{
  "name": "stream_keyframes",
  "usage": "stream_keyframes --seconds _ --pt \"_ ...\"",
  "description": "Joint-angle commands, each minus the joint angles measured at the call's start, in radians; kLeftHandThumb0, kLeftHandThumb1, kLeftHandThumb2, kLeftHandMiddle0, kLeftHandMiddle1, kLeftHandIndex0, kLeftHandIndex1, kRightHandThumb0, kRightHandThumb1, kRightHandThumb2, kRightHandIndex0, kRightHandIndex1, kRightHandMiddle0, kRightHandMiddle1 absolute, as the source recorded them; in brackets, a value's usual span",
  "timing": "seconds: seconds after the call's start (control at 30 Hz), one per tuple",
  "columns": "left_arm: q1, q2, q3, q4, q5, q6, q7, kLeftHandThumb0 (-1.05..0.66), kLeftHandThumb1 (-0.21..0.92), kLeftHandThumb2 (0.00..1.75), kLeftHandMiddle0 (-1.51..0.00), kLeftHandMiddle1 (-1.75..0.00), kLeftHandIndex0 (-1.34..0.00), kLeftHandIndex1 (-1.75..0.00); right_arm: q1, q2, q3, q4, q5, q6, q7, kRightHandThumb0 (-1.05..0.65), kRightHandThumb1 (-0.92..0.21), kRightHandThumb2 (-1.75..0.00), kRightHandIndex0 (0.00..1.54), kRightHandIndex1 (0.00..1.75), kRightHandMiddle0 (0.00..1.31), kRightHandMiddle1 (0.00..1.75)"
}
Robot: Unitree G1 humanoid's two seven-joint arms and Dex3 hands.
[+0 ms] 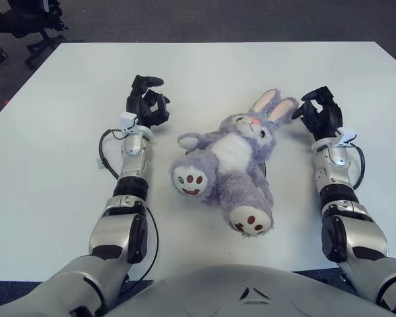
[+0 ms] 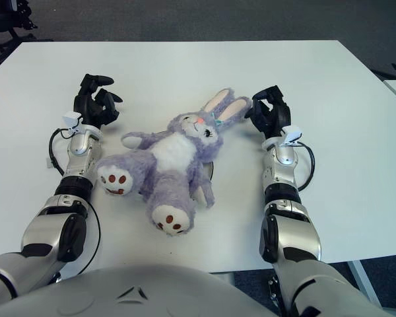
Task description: Put the doll into the plate.
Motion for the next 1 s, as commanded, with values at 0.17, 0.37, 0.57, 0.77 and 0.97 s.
stream_keyframes --seconds 0.17,0.37,0.57,0.77,0.97 --pt "0.102 -0.022 0.003 0.052 0.004 0.012 0.015 -0.18 0.62 0.90 -0.67 -1.75 -0.33 -1.67 0.093 0.034 -0.012 0.067 0.014 -0.011 -0.007 -0.38 -0.67 -0.86 0.80 1.75 0.35 1.75" --pt "0.105 -0.020 -0.002 0.050 0.014 0.015 0.021 -0.34 0.81 0.66 -0.79 -1.75 -0.26 -1.74 0.092 0.034 -0.012 0.069 0.014 -0.012 -0.007 -0.38 -0.67 -0.86 0.81 1.75 0.35 1.75" --pt "0.110 -0.019 -0.006 0.046 0.020 0.016 0.024 -0.35 0.84 0.62 -0.81 -1.75 -0.25 -1.75 0.094 0.034 -0.011 0.064 0.014 -0.013 -0.007 -0.38 -0.67 -0.85 0.83 1.75 0.35 1.75" --pt "0.114 -0.018 -0.009 0.041 0.025 0.021 0.024 -0.36 0.85 0.60 -0.81 -1.75 -0.25 -1.75 0.099 0.037 -0.010 0.055 0.014 -0.013 -0.007 -0.38 -0.68 -0.84 0.85 1.75 0.34 1.75" --pt "0.118 -0.013 -0.017 0.036 0.038 0.031 0.023 -0.36 0.85 0.60 -0.81 -1.75 -0.25 -1.75 0.102 0.038 -0.009 0.048 0.016 -0.005 -0.002 -0.38 -0.68 -0.84 0.87 1.75 0.34 1.75"
